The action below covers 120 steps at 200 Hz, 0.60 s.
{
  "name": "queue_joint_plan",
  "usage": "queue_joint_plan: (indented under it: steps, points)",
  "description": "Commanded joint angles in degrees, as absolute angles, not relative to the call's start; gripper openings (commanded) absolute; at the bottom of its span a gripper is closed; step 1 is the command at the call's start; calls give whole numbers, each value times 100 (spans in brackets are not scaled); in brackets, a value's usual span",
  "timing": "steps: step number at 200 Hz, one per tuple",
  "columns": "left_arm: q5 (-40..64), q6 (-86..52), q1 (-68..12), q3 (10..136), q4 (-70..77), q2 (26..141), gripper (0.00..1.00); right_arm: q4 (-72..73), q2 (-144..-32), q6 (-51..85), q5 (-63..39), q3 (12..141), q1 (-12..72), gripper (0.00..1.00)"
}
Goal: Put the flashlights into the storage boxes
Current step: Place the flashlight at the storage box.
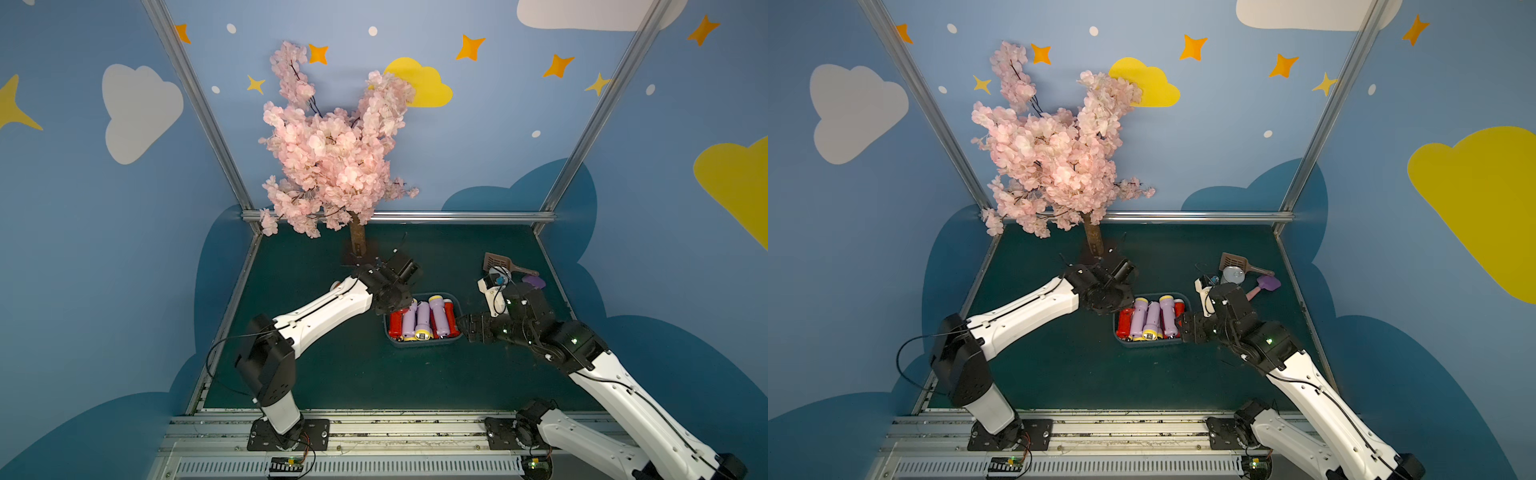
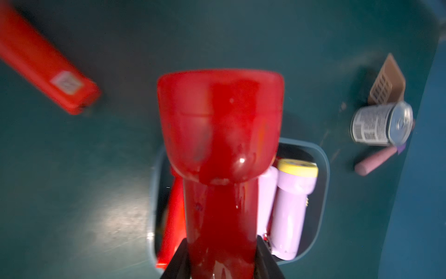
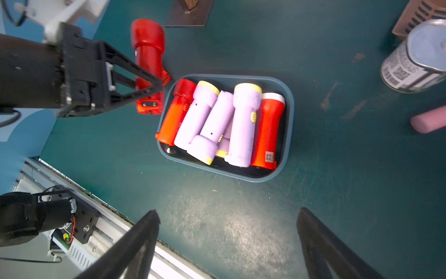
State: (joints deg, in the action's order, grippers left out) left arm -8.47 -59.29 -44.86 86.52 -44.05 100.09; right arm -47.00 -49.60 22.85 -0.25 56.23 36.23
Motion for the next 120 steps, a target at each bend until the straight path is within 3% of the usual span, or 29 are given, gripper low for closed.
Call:
queue_joint_plan:
  steps: [1, 120]
  points:
    - [-696, -5701, -4655, 9190, -4481, 10458, 26, -5147, -4750, 2484, 257, 5751, 3606, 90]
    - [-336, -5493, -5476, 11197, -4752, 12115, 26, -5891, -4106, 2726, 633, 5873, 3604, 89]
